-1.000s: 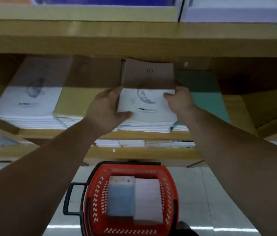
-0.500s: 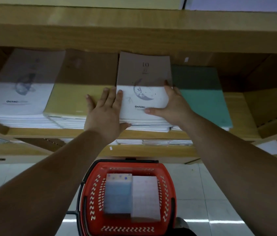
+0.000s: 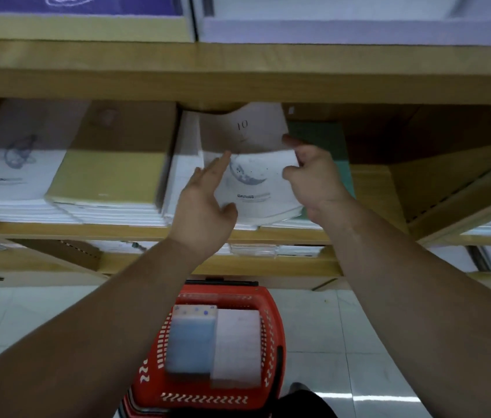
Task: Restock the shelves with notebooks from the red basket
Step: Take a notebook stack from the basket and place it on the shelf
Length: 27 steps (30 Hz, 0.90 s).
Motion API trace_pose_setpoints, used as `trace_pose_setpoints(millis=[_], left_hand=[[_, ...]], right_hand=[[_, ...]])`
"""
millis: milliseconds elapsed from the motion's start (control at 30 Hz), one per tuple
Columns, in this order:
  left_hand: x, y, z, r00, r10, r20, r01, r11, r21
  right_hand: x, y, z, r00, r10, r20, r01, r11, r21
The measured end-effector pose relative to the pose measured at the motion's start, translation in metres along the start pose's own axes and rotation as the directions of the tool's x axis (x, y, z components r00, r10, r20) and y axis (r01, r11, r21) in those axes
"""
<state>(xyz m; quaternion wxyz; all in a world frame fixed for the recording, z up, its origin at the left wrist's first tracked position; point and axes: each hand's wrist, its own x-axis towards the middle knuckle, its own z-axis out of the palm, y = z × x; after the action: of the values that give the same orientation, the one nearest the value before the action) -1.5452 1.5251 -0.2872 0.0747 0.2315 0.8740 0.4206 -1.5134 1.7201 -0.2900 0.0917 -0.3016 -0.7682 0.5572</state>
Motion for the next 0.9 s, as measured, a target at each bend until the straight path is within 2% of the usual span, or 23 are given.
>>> trace_pose_setpoints(millis=[167, 267, 333, 367, 433, 500, 600, 800, 900], left_hand=[[-0.013, 0.032, 0.042, 0.996, 0.079, 0.028, -0.078, 0.996, -0.045], [-0.001, 0.046, 0.063, 0.985, 0.081, 0.154, -0.083, 0.997, 0.007], [0.011, 0.042, 0.072, 0.957, 0.051, 0.286, -0.113, 0.972, 0.207], [0.017, 0.036, 0.075, 0.939, 0.023, 0.342, -0.155, 0.919, 0.363], [0.026, 0.021, 0.073, 0.911, -0.038, 0.411, -0.249, 0.743, 0.621], [0.031, 0.006, 0.065, 0.894, -0.078, 0.442, -0.297, 0.636, 0.712], [0.038, -0.012, 0.052, 0.884, -0.070, 0.463, -0.328, 0.612, 0.719], [0.049, -0.027, 0.055, 0.886, -0.031, 0.462, -0.332, 0.654, 0.680], [0.050, -0.032, 0.057, 0.880, 0.001, 0.475, -0.369, 0.632, 0.682]], right_hand=[[-0.012, 0.018, -0.066, 0.994, 0.021, -0.110, -0.001, 0.984, 0.176], [-0.010, 0.033, -0.096, 0.986, 0.054, -0.158, -0.014, 0.970, 0.241], [-0.004, 0.046, -0.105, 0.985, 0.072, -0.157, -0.042, 0.981, 0.189], [0.000, 0.053, -0.106, 0.986, 0.075, -0.151, -0.053, 0.988, 0.145], [0.007, 0.065, -0.101, 0.992, 0.070, -0.109, -0.064, 0.997, 0.049], [0.010, 0.071, -0.091, 0.997, 0.066, -0.040, -0.069, 0.996, -0.062], [0.016, 0.072, -0.073, 0.998, 0.063, -0.003, -0.063, 0.989, -0.131], [0.034, 0.077, -0.065, 0.998, 0.061, -0.021, -0.064, 0.975, -0.214], [0.036, 0.080, -0.066, 0.995, 0.089, -0.047, -0.097, 0.974, -0.206]])
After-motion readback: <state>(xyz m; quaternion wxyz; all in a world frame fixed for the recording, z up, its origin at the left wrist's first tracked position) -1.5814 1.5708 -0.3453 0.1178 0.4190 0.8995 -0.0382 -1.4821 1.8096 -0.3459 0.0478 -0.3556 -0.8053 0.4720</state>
